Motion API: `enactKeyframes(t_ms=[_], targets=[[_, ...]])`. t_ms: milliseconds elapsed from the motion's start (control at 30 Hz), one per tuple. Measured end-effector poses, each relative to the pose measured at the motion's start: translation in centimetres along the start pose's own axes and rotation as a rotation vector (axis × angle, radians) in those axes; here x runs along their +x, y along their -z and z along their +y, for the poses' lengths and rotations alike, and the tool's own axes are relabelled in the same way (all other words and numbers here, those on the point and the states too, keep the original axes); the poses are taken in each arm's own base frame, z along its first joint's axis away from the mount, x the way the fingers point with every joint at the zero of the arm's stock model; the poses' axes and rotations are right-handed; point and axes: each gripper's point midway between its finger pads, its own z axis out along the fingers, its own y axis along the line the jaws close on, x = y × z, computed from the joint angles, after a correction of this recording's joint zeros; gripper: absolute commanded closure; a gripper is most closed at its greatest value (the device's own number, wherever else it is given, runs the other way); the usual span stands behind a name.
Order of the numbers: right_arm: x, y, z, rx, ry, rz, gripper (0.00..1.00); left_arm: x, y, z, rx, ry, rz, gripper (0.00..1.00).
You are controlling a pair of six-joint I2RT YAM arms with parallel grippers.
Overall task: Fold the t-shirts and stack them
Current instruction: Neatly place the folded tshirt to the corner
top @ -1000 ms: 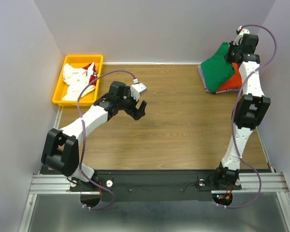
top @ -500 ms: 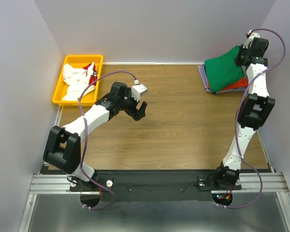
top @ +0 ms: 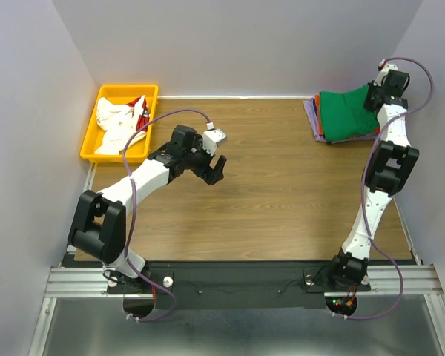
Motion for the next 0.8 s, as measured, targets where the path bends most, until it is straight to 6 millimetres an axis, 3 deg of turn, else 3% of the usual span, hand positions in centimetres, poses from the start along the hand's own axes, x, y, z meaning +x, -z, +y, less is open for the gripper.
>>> enactKeyframes(t_ms=[67,133,200,233,333,367,400,567,700,800], targets=[[0.1,-0.2,-0.2,0.007,0.008,-0.001,0.96,0.1,-0.1,0.0,0.000,0.001,0.003,0.02],[0.1,-0.5,-0.4,0.015,0.017,-0.010,0.84,0.2,-0.2,0.0,0.001,0.003,0.007,0.02],[0.2,-0.8,-0.6,0.026,0.023,-0.012,0.62,0.4,-0.3,0.1,0.000,0.005,0.013,0.01],[0.3,-1.0,-0.8,0.037,0.029,-0.011,0.45,0.4,-0.3,0.1,-0.002,0.006,0.015,0.01],[-0.1,-1.6,-1.7,0.077,0.043,-0.026,0.26,0.5,-0.2,0.4,-0.011,0.009,0.016,0.02],[-0.2,-1.6,-1.9,0.087,0.050,-0.031,0.25,0.5,-0.2,0.5,-0.013,0.012,0.016,0.02],[-0.6,-1.6,-2.1,0.097,0.051,-0.040,0.15,0.6,-0.1,0.6,-0.013,0.019,0.016,0.02],[-2.0,-1.1,-2.3,0.106,0.065,-0.078,0.10,0.1,0.5,1.9,-0.032,0.055,-0.003,0.02],[-1.9,0.1,-0.9,0.038,0.066,-0.072,0.01,-0.7,1.0,2.5,-0.043,0.063,-0.025,0.02],[-2.1,1.7,0.5,-0.032,0.067,-0.073,0.00,-1.1,1.2,2.5,-0.041,0.058,-0.033,0.02]])
